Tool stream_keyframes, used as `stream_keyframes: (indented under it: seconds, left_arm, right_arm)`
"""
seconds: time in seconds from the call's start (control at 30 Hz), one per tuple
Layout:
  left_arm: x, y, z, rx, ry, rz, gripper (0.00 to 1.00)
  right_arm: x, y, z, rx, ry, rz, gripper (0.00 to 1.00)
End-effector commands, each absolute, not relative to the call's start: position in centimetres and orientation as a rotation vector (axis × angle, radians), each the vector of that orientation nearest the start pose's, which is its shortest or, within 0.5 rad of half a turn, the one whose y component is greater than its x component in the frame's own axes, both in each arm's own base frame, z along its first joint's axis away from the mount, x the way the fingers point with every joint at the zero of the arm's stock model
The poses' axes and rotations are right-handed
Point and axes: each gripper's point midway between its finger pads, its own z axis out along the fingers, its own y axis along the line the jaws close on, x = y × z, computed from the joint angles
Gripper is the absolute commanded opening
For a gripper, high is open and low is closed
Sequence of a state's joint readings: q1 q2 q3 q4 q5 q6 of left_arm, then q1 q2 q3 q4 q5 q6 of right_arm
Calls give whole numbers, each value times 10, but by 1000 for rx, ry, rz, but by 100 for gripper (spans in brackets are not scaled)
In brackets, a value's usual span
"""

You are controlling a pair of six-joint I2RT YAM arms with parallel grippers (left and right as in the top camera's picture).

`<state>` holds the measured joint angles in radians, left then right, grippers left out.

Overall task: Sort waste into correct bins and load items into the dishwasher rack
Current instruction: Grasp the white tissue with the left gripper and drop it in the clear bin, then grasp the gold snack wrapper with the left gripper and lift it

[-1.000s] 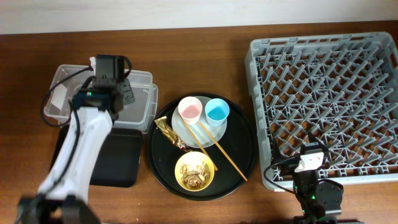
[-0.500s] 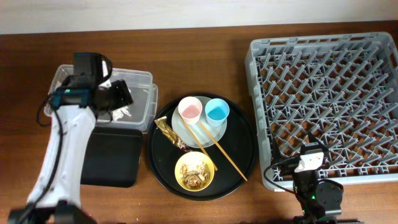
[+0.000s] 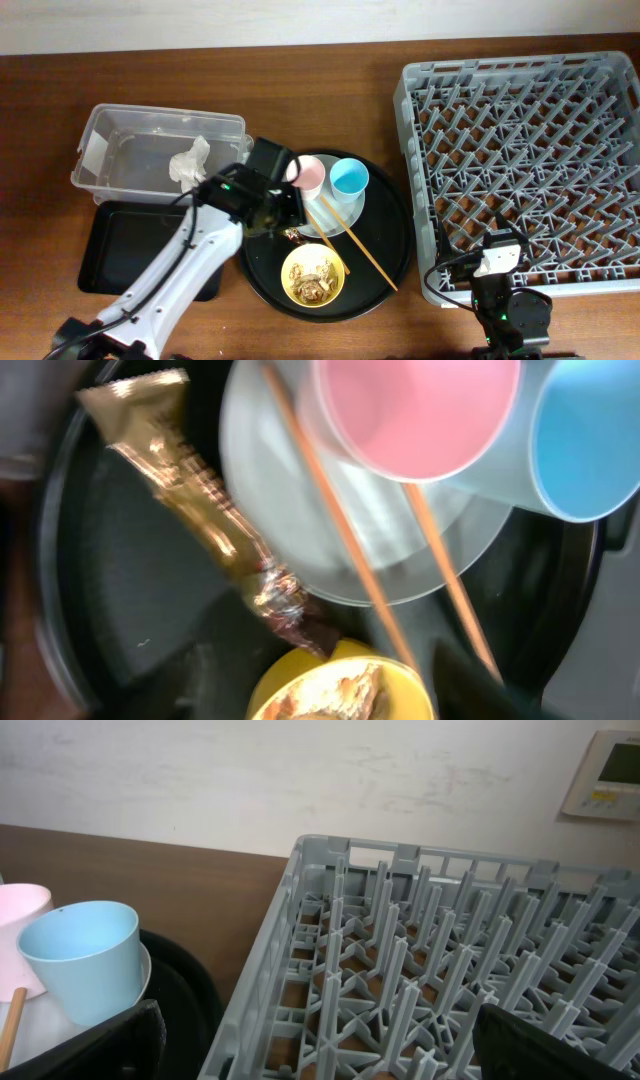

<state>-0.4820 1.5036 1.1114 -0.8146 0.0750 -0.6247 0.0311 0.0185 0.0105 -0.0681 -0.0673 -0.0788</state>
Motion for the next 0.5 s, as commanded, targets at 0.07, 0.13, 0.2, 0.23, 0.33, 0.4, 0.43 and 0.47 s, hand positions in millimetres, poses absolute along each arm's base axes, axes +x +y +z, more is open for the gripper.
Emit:
stream_keyframes:
  seconds: [0.07,0.13,0.2,0.23,0.33,0.4,0.43,0.47]
  left_arm:
    - [290,-161,78,-227,2830,-259,48]
    - [292,-152,72,-304,2817,-191,40]
    - [292,-151,68,-305,2827,-178,40]
    - [293,-152,64,-306,2832,-173,40]
    - [295,-153,44,-388,2862,-148,40]
    - [297,-155,25,-390,2890,-120,40]
    - [299,-155,18,-390,2898,-113,40]
    - [299,-156,14,-390,2902,-109,39]
  right_arm:
    - [246,16,155,-124,1646,13,99]
    - [246,16,155,-124,1646,13,99]
    - [246,16,155,-124,1646,13,99]
    - [246,16,155,-124,1646,13,99]
    - [246,16,155,-124,1646,13,99]
    - [246,16,155,-124,1646,13,99]
    - [246,16,155,-124,1646,13,99]
    - [246,16,155,-124,1646,13,99]
